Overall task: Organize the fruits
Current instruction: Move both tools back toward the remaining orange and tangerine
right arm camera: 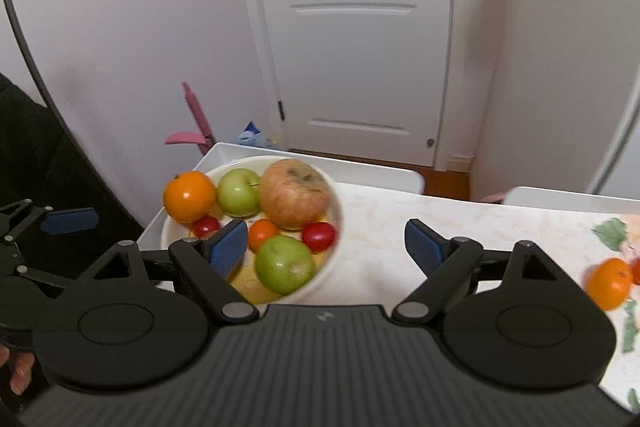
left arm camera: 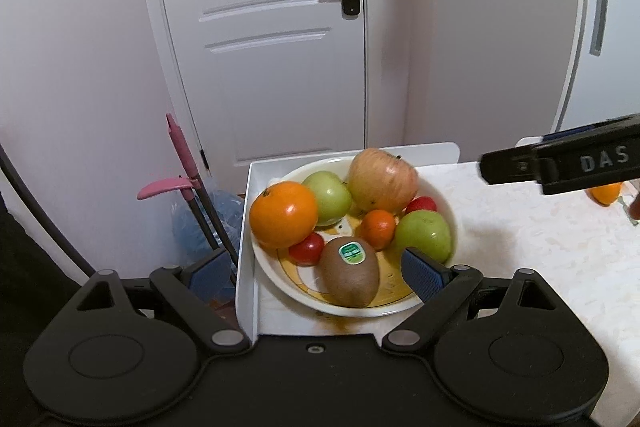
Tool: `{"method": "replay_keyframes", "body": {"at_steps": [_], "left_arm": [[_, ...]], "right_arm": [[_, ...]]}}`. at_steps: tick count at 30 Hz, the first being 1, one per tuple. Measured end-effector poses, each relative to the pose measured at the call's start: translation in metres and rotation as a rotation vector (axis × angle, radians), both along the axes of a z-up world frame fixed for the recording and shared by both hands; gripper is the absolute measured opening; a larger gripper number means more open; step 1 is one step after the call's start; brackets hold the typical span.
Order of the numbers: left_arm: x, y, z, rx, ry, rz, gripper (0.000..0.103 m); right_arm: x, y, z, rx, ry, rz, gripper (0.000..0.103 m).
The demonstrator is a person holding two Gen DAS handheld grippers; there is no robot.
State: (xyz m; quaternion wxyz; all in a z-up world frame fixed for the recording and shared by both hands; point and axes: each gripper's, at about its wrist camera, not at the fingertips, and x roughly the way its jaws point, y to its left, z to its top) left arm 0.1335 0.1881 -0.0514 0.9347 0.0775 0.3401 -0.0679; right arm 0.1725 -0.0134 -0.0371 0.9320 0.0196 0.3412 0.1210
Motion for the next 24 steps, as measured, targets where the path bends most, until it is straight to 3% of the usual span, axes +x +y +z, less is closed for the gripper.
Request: {"method": "replay_keyframes", "body": {"at_steps": [9, 24], "left_arm": [[-0.016, -0.04, 0.021, -0.005, -0.022, 0.021, 0.095], [-0.036, -0.168, 0.025, -0.01, -0.033, -0.028, 0.095]], "right_arm": [[-0.033, -0.07, 0.013, -0.012, -0.013, -0.075, 0.1], [-0.069, -0.227, 0.008, -0.053, -0.01, -0.133, 0.1]]}}
